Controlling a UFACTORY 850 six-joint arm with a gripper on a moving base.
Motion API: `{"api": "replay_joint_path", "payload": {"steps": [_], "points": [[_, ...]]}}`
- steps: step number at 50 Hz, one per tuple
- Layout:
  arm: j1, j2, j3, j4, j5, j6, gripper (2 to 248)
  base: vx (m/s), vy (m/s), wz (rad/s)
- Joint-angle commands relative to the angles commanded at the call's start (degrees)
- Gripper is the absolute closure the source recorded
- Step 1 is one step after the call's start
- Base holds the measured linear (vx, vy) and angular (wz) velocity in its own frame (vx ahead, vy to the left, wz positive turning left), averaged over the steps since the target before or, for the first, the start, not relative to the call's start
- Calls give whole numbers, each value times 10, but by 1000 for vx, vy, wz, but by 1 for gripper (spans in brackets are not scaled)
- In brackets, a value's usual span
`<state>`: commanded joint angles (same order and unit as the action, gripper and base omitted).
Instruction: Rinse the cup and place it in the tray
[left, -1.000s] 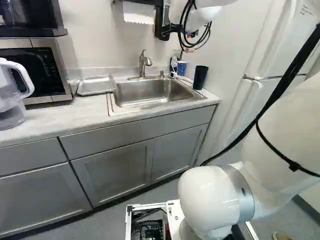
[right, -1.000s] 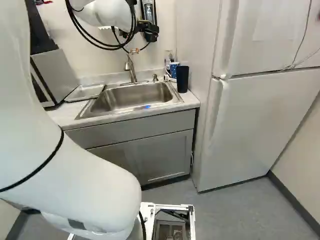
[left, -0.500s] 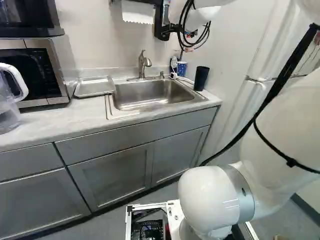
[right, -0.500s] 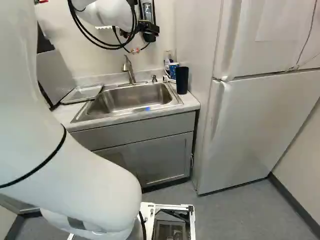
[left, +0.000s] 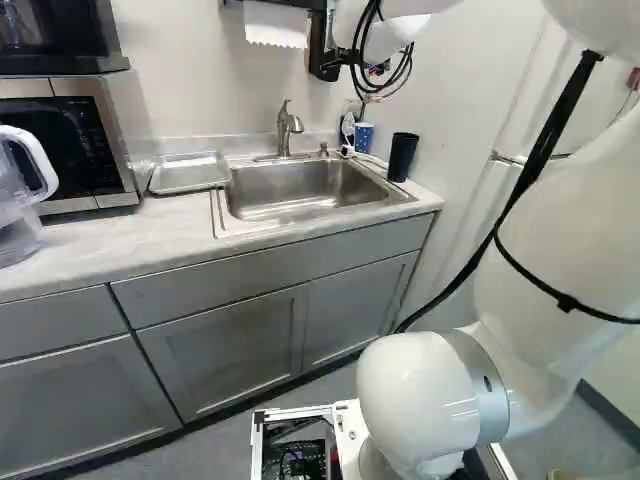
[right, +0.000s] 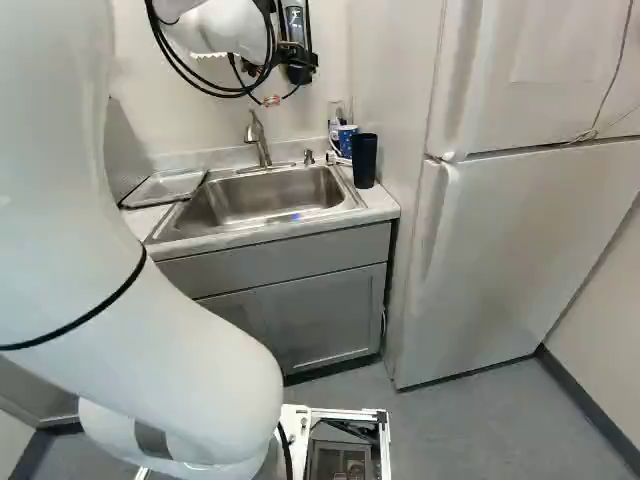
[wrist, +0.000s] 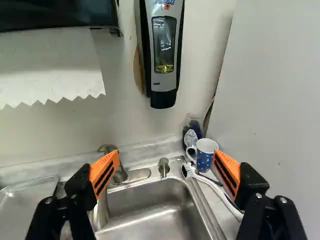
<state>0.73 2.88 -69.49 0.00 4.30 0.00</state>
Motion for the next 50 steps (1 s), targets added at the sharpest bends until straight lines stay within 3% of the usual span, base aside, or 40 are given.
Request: {"api": "replay_joint_path", "payload": {"steps": [25,50], "points": [[25,-44,-43,0,-25,0,3,0,0,0],[52,-66,-53,0,-25,0,3,0,0,0]]}}
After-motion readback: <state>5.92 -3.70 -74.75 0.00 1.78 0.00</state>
